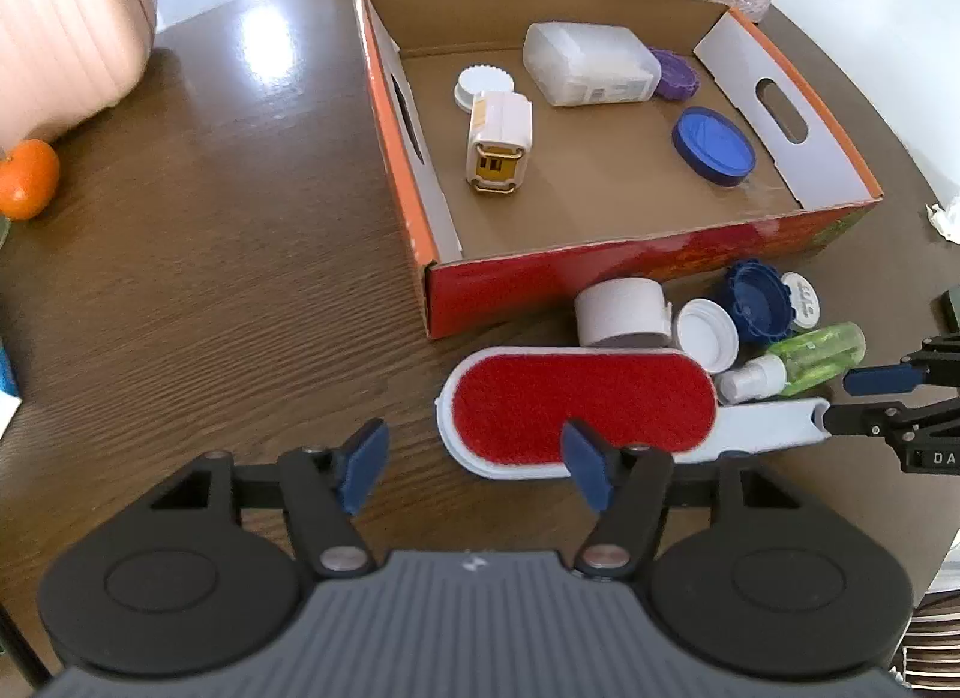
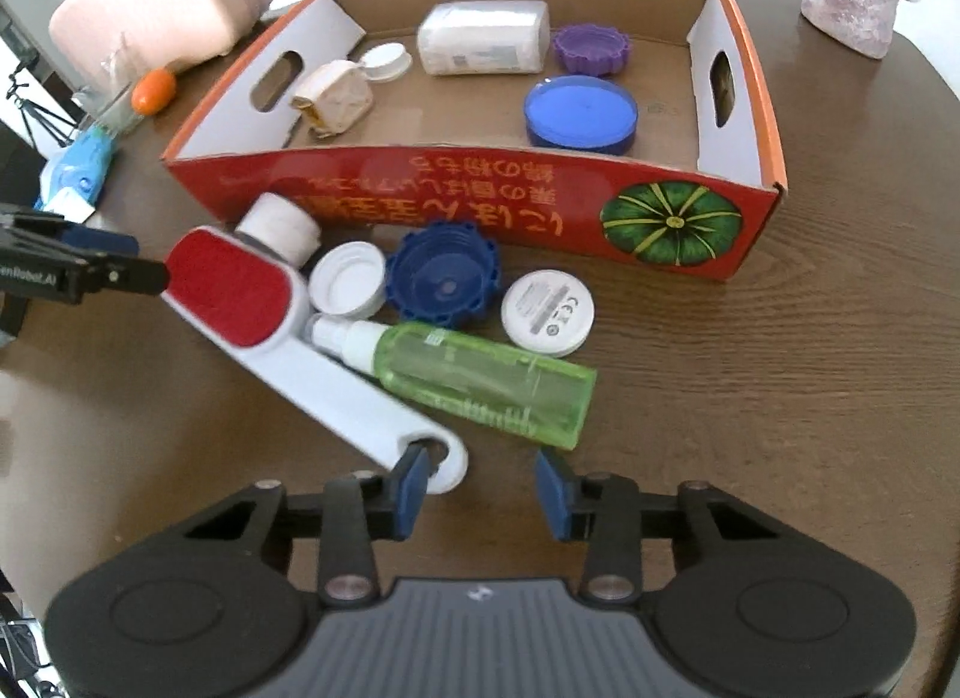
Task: Organize rigid objects
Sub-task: 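Grasp the red lint brush head with the left tool while the right tool grasps its handle, then lift the lint brush with both tools and carry it over the box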
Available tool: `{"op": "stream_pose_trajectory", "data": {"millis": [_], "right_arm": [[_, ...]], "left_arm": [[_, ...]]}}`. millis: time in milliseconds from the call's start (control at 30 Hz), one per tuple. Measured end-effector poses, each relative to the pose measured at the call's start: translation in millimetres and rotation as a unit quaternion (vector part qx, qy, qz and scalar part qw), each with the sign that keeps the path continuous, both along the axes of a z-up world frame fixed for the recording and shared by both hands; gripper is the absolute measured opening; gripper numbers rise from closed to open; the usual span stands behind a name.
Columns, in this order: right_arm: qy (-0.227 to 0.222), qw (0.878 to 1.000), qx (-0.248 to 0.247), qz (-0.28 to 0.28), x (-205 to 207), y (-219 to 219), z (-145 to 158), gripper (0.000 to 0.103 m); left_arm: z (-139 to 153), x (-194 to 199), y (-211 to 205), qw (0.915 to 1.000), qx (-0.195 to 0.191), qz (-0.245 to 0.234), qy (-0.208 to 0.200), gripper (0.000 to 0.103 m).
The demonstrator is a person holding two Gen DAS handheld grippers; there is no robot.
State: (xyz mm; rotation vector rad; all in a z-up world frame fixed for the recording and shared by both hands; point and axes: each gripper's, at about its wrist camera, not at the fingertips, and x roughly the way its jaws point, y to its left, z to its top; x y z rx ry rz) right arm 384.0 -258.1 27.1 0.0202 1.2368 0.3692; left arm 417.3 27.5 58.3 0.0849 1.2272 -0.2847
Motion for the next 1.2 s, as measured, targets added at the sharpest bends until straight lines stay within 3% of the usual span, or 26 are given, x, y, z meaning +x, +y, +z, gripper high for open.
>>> {"op": "stream_pose_trajectory", "data": {"millis": [233,367,433,533,633,733,867,1200], "right_arm": [[0.005,1.0,0.004,0.0,7,3,-6,0.033],[0.007,1.0,0.003,0.012,6,4,-5,0.015],[0.003,1.0,-0.01,0.021,2,7,-3,0.011],[-0.005,0.999,-0.03,0.029,-3,7,-1,0.011],[0.0,0.999,-0.028,0.024,-6,-2,-1,0.011],[-0.008,0.999,-0.034,0.014,-11,-8,-2,0.019],[-0.005,1.0,-0.028,0.007,-16,-9,-1,0.011],[-0.002,1.0,-0.014,-0.003,-22,-8,-1,0.01]], "left_arm": [[-11,10,5,0.9996,-0.03,0.002,0.0,0.063],[-10,5,2,0.9984,-0.054,-0.012,0.004,0.047],[-8,-3,-5,0.9985,-0.048,-0.027,-0.004,0.047],[-7,-18,-15,0.9985,-0.036,-0.039,-0.014,0.047],[-9,-28,-16,0.9982,-0.047,-0.036,-0.003,0.047],[-12,-36,-15,0.9977,-0.061,-0.029,0.006,0.053],[-13,-44,-15,0.9974,-0.069,-0.017,0.012,0.056],[-13,-51,-12,0.995,-0.079,0.015,0.058,0.065]]}}
